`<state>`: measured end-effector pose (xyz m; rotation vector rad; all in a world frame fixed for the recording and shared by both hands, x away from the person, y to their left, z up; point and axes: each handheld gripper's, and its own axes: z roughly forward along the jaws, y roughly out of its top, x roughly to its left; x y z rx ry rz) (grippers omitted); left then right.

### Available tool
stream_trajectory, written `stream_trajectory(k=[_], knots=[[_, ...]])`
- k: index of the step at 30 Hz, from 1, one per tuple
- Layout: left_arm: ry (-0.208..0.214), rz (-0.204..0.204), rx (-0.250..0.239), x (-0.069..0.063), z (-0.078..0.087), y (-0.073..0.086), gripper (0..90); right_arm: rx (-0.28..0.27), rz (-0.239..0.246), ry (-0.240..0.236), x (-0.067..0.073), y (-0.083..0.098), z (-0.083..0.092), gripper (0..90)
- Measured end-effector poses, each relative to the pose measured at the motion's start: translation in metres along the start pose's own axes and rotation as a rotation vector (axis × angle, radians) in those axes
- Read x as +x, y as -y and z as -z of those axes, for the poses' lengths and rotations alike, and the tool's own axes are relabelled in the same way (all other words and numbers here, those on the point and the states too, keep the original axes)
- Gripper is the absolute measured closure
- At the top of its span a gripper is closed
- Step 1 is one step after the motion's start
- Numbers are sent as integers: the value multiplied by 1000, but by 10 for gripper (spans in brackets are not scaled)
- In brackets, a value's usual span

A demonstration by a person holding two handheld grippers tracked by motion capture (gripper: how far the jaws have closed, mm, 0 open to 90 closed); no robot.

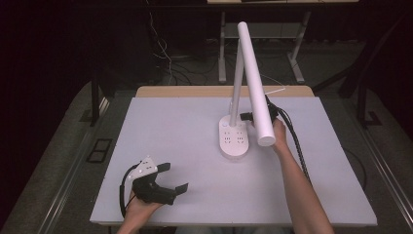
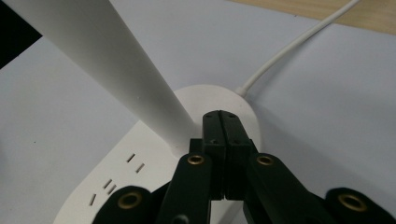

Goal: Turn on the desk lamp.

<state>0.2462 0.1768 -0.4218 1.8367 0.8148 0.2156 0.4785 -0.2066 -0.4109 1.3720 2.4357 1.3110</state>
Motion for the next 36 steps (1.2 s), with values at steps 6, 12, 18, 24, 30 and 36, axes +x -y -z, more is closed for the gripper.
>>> stream_trajectory(k=[6,12,18,24,30,36], knots=[[2,1,0,0,0,0,0,12,2,-5,1,3,-8,897],[0,2,-3,0,0,0,0,25,-1,-3,1,5,-15,897],[1,-2,2,0,0,0,0,29,-1,-5,1,6,-18,897],[4,-1,2,0,0,0,0,33,-5,-5,0,7,-17,897],[4,-4,4,0,0,0,0,28,-7,-21,-1,8,-17,897],[3,-3,1,-1,0,0,0,33,13,-11,3,8,-18,900]])
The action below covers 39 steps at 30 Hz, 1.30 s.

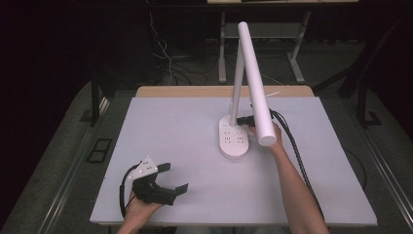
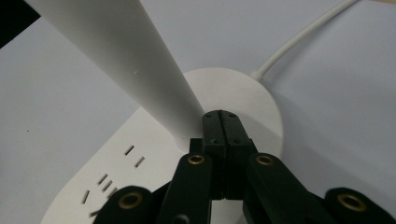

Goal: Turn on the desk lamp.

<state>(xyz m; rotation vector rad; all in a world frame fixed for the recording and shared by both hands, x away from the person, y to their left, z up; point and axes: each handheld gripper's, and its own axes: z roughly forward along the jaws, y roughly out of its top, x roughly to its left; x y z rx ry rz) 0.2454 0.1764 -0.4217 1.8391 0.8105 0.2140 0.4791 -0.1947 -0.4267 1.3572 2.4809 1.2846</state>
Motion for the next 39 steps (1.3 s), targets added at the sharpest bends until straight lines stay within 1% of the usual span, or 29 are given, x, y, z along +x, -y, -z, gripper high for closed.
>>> stream_trajectory(k=[4,8,17,20,25,27,28,29,30,34,36,37,39], knots=[[0,-2,2,0,0,0,0,-5,-11,5,0,1,-1,900],[1,-1,0,-1,0,0,0,-7,-4,3,-1,1,-1,900],[6,-9,5,-2,-1,0,0,-26,-17,5,-1,4,-2,900],[7,-10,6,-2,-1,0,0,-26,-13,10,-1,5,-2,900],[5,-4,1,-1,0,0,0,-21,-26,5,-1,3,-1,900],[5,-1,-1,-1,0,0,0,-25,-32,3,-3,3,1,900],[5,-1,1,-1,-1,0,0,-24,-49,17,-5,3,3,900],[5,-1,1,-1,-1,0,0,-21,-46,31,-6,2,5,900],[5,-1,1,-1,-1,0,0,-21,-46,31,-6,2,5,900],[5,0,0,-1,-1,0,0,-20,-34,40,-11,1,17,900],[5,0,1,-1,-1,0,0,-19,-31,42,-12,0,20,900],[5,0,0,-1,-1,0,0,-20,-31,46,-12,0,26,900],[4,-2,0,-1,-1,0,0,-22,-25,46,-13,-1,30,899]])
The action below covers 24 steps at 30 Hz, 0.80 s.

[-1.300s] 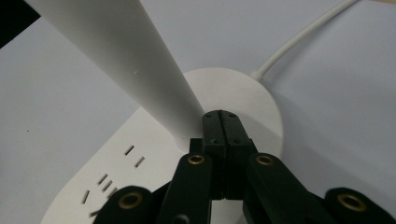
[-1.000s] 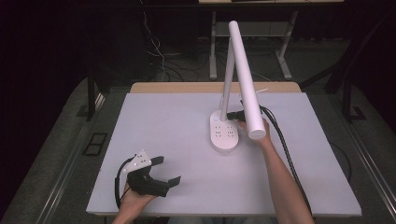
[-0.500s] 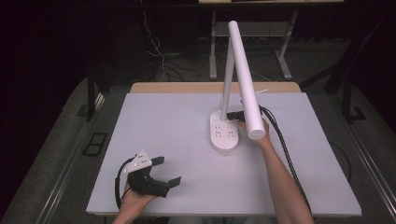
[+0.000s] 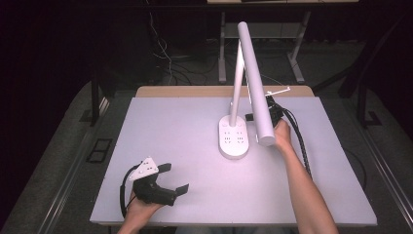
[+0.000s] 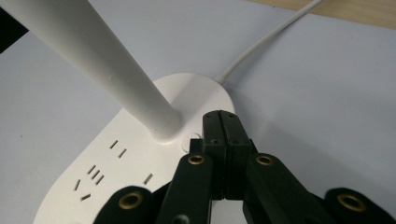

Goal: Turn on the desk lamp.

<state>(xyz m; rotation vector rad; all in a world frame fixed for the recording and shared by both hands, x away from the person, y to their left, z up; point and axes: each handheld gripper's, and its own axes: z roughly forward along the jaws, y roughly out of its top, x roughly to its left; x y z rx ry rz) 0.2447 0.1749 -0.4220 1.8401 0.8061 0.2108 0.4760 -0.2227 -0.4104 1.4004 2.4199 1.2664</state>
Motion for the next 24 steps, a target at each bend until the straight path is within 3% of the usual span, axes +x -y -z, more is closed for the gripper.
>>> stream_trajectory(k=[9,19,24], knots=[[-1,2,0,0,0,0,0,4,31,12,1,-3,19,900],[1,0,1,-1,-1,0,0,-8,49,-1,12,1,41,897],[3,-1,0,-1,-1,0,0,-14,62,7,18,9,54,802]])
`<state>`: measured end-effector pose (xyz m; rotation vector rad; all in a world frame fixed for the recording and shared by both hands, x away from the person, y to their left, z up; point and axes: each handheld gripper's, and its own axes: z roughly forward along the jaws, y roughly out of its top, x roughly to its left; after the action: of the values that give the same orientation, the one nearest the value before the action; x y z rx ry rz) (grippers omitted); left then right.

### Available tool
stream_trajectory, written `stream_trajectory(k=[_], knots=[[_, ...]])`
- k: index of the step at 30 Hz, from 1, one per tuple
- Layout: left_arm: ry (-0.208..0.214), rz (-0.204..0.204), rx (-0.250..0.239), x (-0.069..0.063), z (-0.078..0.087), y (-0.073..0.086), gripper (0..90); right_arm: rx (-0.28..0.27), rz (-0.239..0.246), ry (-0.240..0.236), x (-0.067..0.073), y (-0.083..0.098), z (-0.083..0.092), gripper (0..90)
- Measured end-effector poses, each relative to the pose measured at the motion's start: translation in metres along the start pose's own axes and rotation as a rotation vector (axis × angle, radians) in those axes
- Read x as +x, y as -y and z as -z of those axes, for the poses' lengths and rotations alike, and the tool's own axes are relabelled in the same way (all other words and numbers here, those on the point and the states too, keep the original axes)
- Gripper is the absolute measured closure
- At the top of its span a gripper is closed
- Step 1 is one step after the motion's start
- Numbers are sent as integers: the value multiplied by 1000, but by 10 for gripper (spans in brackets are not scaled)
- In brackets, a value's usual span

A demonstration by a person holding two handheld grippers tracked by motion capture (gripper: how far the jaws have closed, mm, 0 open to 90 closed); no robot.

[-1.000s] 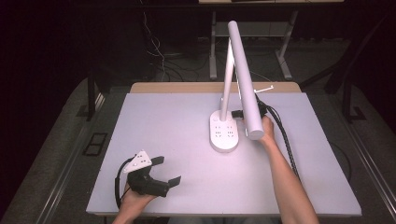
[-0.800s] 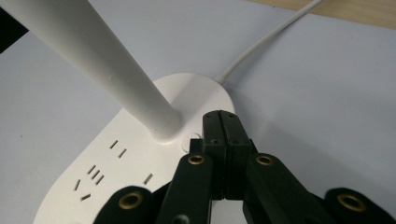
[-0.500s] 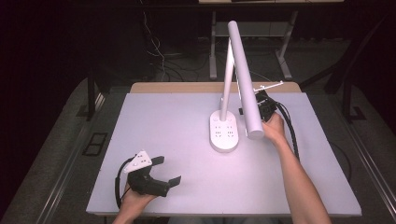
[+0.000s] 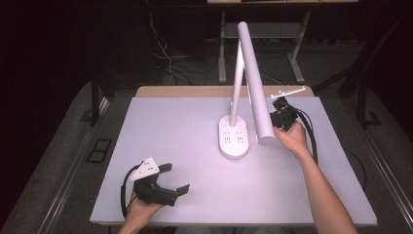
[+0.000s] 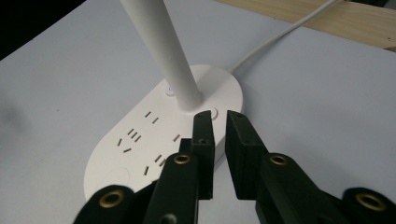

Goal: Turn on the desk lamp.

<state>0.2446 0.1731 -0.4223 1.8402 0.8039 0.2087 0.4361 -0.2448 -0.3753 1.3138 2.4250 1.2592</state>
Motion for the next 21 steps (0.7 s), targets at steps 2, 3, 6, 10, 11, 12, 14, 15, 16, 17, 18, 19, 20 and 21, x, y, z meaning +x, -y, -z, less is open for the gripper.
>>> stream_trajectory(k=[2,3,6,10,11,12,14,15,16,17,18,19,20,21], knots=[[0,0,0,0,0,0,0,-3,-2,-6,2,4,6,781],[0,0,-1,0,0,0,0,-8,-1,-7,2,5,7,766],[0,-1,0,0,-1,0,0,-5,0,-2,7,10,14,714],[2,0,0,-1,-1,0,0,-22,-6,-3,13,18,23,562],[1,-2,2,-1,-1,0,0,-16,-7,-3,14,19,25,494],[1,-3,4,-1,-1,0,0,-16,-7,-3,14,19,25,494],[-1,-3,5,-1,-2,0,0,-19,-15,8,17,21,30,376],[-2,-4,7,-2,-2,0,0,-20,-14,12,18,23,33,296],[-1,-5,6,-2,-2,0,0,-31,-26,19,20,27,38,148],[-1,-4,6,-2,-2,0,0,-35,-24,15,21,30,40,108],[-1,-4,5,-2,-2,0,0,-35,-24,15,21,30,40,108],[-1,-3,3,-2,-2,0,0,-46,-18,5,24,35,46,26],[-1,-3,3,-2,-2,0,0,-47,-13,7,25,38,48,4],[-1,-2,3,-2,-2,0,0,-47,-13,7,25,38,48,4]])
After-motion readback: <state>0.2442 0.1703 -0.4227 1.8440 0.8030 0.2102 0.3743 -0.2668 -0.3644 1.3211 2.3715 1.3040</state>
